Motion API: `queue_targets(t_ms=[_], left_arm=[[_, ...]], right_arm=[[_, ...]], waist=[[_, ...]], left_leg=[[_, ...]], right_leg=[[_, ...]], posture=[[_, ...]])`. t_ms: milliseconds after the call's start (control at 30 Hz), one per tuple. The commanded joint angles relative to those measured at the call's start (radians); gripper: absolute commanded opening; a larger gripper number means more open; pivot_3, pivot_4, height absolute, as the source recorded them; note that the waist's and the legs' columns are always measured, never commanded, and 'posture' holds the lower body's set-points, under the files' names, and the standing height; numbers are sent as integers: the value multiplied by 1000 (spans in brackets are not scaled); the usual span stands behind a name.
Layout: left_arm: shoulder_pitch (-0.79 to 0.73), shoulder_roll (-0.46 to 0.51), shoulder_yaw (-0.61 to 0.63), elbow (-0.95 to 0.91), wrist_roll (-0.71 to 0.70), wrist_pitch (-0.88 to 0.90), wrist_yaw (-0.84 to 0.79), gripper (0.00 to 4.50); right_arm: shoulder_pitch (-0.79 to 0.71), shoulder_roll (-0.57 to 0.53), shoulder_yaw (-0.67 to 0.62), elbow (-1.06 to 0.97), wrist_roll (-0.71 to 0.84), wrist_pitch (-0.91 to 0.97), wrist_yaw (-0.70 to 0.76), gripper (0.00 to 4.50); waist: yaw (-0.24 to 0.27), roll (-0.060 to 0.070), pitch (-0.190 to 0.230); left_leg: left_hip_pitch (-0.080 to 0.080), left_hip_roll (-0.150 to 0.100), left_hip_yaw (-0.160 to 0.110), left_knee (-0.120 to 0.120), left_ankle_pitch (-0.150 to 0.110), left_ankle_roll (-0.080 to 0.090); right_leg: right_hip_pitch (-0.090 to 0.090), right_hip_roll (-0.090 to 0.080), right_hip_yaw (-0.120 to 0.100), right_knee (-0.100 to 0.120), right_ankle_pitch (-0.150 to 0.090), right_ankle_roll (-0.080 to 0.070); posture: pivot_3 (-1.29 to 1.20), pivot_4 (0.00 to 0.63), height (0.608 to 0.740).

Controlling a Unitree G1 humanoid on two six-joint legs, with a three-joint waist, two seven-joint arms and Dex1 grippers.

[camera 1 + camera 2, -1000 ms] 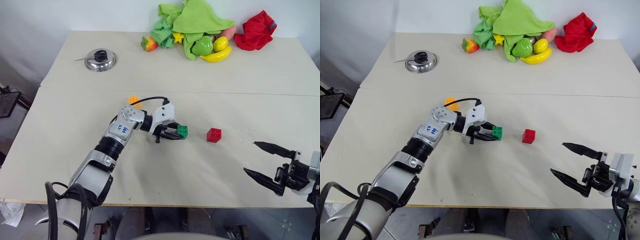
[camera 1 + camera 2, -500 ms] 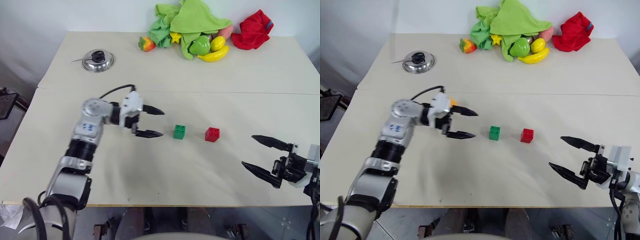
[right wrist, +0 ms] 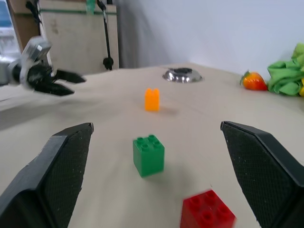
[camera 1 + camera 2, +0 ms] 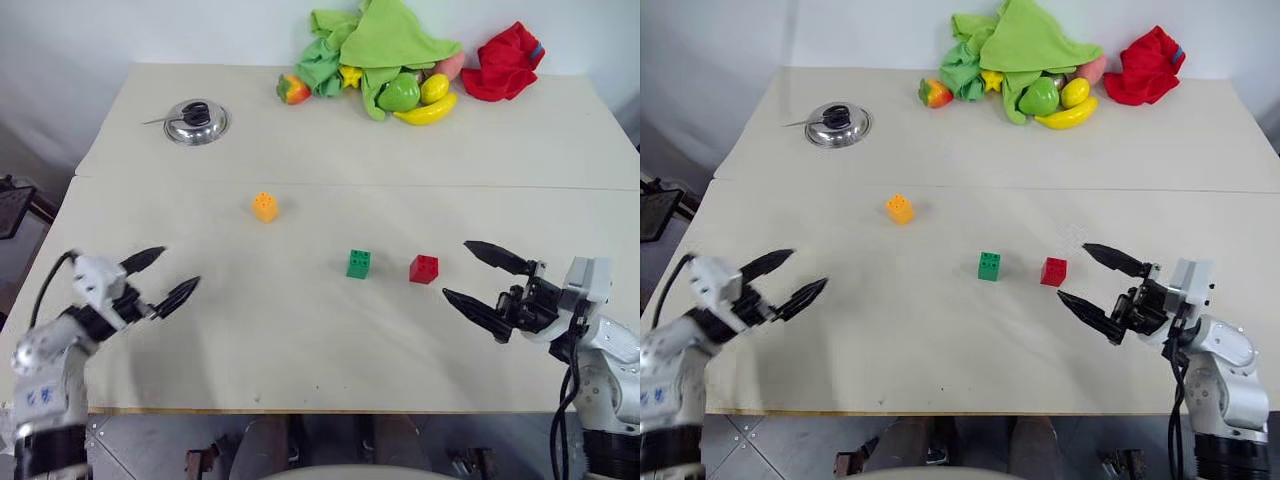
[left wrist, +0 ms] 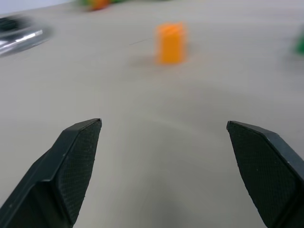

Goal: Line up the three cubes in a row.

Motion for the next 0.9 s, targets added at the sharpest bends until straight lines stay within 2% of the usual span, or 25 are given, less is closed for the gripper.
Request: queue_targets(t_ms=[33,100,233,333,533,700,900], left_arm=[[93,-13,46,-91,-33,-4,38,4493],[141,-21,37,-138,-54,11,37,4493],[127,-14,-10,-212,-73,60,57,4493],[-73,24,-145,-184,-5,168,115,4493],[-406,22,-319,86,104,204,144,4493],[-667,-62,-412,376,175,113,167,4493],[-811,-125,-447,601,238,4,224,4493]], right_arm=[[-16,11,-14,-5,-1,-35,-12,4500],[-21,12,-18,6,-5,-46,-9,4500],[-23,3,-23,32,-12,-64,3,4500],[-17,-15,-19,48,-20,-63,28,4500],[-18,-22,-15,57,-30,-62,39,4500],[-10,-19,-14,36,-44,-65,20,4500],[20,-2,-4,-5,-60,-72,-18,4500]], waist=[[2,0,0],[1,0,0],[5,0,0],[20,1,0],[19,1,-2],[14,1,-1],[13,-1,-1]], left_leg=[[0,0,0,0,0,0],[0,0,0,0,-1,-1],[0,0,-1,0,-1,-1],[1,0,0,0,-1,-1],[1,-1,3,0,-1,0],[0,-2,4,-1,-1,0],[-1,-3,4,-1,-1,0]], right_leg=[[0,0,0,0,0,0],[0,-1,0,0,0,0],[0,-1,1,0,0,-1],[0,-1,0,1,0,-1],[-1,1,1,2,0,-1],[-2,3,0,1,0,-1],[-2,3,0,0,0,0]], posture=[[0,150,740],[0,150,740],[0,150,740],[0,150,740],[0,150,740],[0,150,740],[0,150,740]])
